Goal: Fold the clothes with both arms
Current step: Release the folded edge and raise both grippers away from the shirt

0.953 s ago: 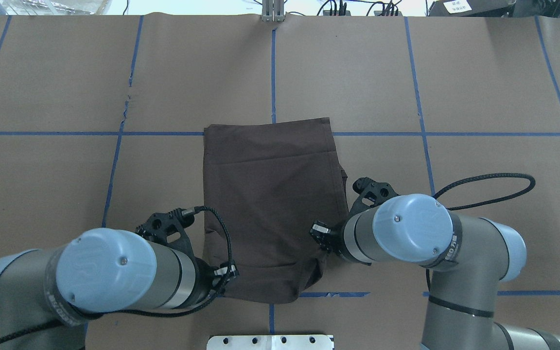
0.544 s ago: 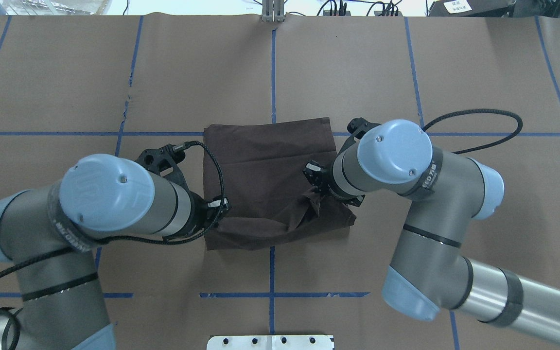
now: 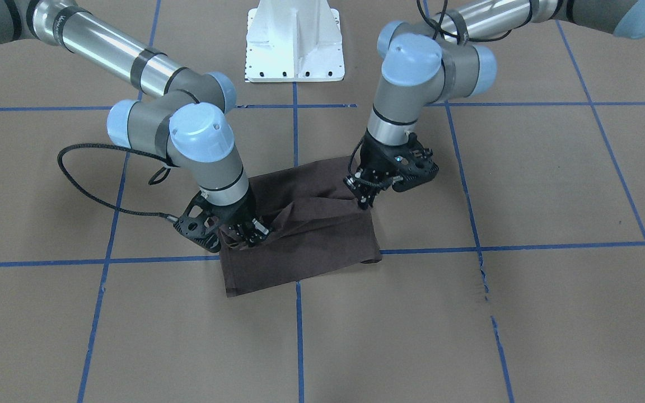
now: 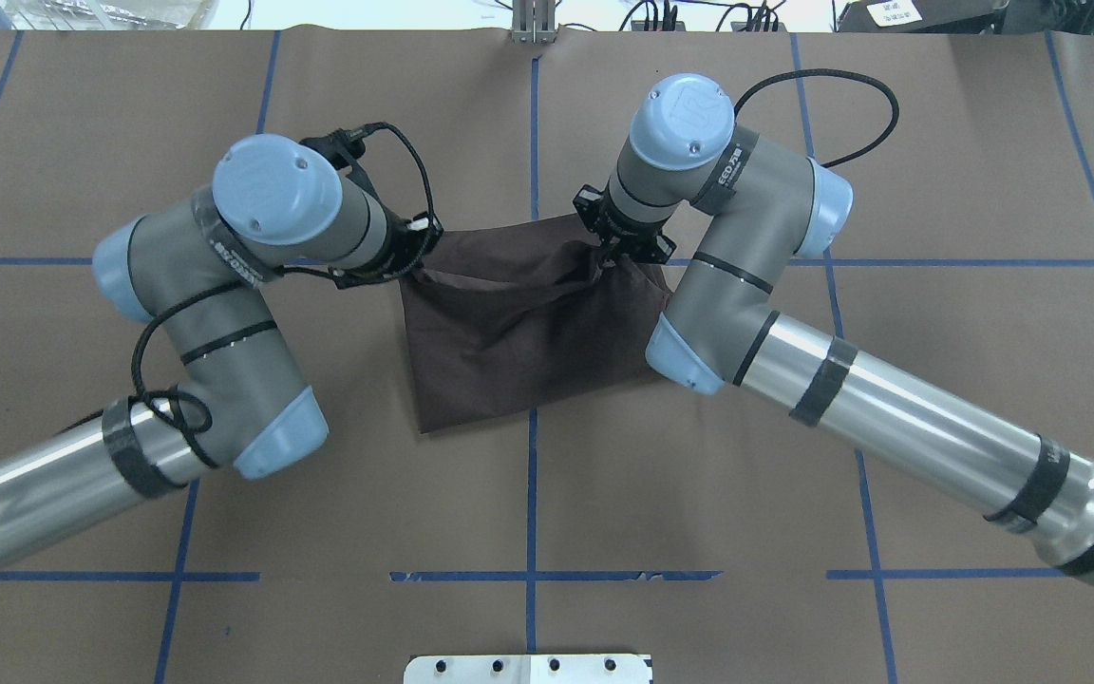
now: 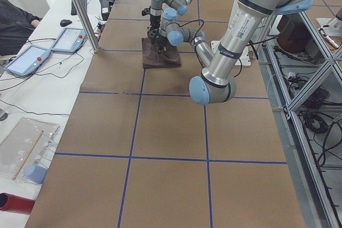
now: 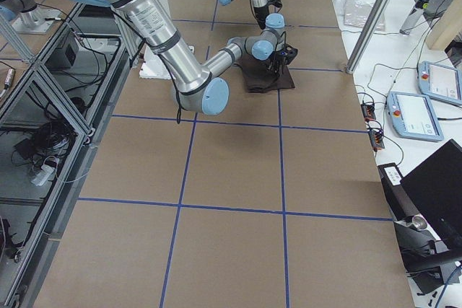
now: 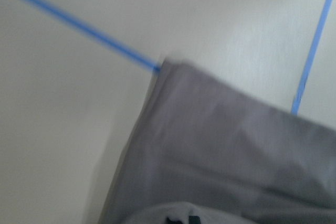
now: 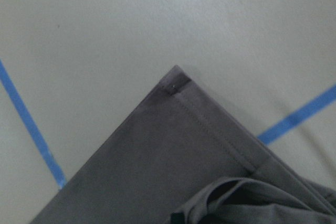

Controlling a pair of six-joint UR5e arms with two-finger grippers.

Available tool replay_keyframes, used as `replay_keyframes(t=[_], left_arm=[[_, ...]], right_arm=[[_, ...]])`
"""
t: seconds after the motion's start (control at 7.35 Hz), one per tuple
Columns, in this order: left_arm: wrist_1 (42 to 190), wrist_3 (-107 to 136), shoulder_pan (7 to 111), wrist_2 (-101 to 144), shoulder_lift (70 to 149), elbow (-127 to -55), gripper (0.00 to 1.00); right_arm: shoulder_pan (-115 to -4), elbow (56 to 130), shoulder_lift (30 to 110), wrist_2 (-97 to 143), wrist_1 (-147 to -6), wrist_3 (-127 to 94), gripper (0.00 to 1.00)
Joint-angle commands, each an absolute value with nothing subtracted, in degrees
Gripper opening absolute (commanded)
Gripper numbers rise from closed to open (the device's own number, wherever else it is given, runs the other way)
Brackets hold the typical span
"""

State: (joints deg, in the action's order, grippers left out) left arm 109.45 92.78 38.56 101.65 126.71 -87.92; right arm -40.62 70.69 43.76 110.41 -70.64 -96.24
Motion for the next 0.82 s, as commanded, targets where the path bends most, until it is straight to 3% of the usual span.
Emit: replay_keyframes(t=[0.0,0.41,0.68], left_arm=[[115.2,83.5,45.2,101.7,129.2,-77.0,1.0],[115.1,81.0,47.5,108.5,129.3,-77.6,1.0],[113.6,69.8,53.1,112.1,123.6,-84.6,1.0]], right_arm=[[-46.3,61.8,41.7,113.0,-67.9,-87.1,1.0],[-51.4,62.0,41.0,118.3,-68.5,-81.9,1.0],[-60.9,63.3,43.2,123.6,-75.8,-60.8,1.0]])
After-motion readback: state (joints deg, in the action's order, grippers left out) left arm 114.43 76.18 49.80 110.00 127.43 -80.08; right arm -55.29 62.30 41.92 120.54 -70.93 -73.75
